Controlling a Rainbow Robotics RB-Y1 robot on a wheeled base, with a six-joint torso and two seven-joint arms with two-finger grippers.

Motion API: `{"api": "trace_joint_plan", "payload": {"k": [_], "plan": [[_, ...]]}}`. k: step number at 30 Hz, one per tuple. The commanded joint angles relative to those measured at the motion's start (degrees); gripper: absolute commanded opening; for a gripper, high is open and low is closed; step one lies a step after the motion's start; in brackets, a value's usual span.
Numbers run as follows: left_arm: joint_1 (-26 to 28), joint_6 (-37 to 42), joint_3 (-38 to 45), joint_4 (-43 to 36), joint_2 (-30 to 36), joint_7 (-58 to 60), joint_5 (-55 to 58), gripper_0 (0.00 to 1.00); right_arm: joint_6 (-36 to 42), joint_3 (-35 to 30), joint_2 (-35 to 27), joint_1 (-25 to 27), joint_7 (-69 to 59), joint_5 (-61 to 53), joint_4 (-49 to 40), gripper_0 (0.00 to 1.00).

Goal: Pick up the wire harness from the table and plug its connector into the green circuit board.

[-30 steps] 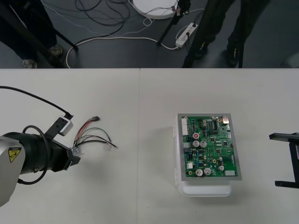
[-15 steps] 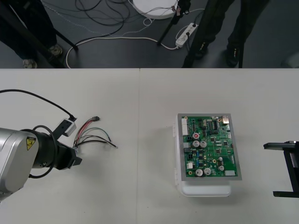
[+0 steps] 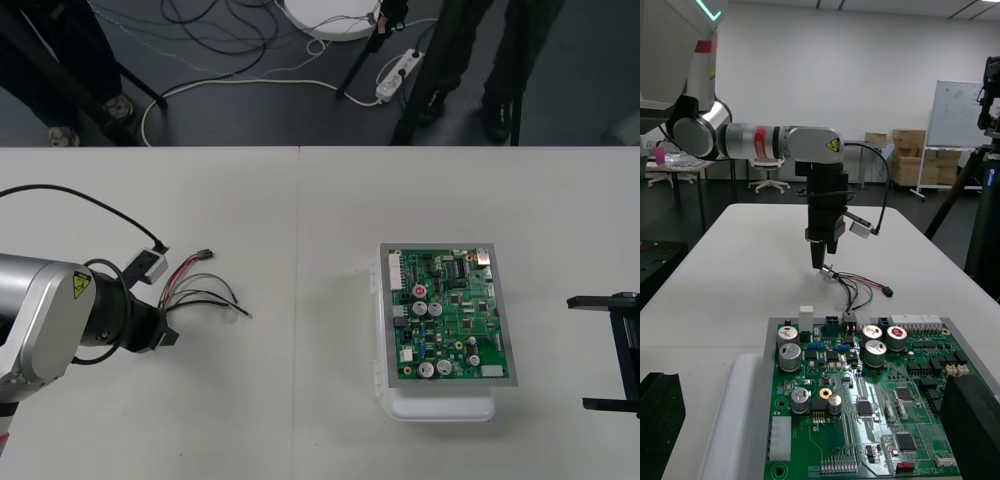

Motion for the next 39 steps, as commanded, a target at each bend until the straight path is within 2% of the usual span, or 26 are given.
{"api": "trace_joint_plan", "payload": {"k": [1,5,16,26,32,39], "plan": [[-3.62,-1.89,-1.27,2.15,-1.09,-1.67,-0.45,1.00,-0.77,4.59,0.56,-3.42,1.61,-1.83,0.97,1.00],[-4.58,-1.89,-1.53,3.47,-1.00,-1.67,-0.45,1.00,-0.77,8.28,0.56,-5.97,1.78,-3.24,1.84,1.00],[-6.78,-1.89,-2.41,6.45,-1.00,-1.67,-0.45,1.00,-0.77,8.63,2.31,-6.15,2.75,-5.17,3.69,1.00],[-8.01,-1.89,-3.64,9.36,-1.09,-1.67,-0.45,1.00,-0.77,4.33,4.60,-5.36,3.36,-3.68,5.80,1.00],[-9.42,-1.89,-3.82,13.05,-1.09,-1.76,-0.45,1.00,-0.77,3.89,4.51,-5.27,3.01,-3.68,5.80,1.00],[-9.68,-1.89,-4.34,13.75,-1.09,-1.76,-0.45,1.00,-0.77,3.27,4.51,-5.27,2.75,-2.54,4.13,1.00]]}}
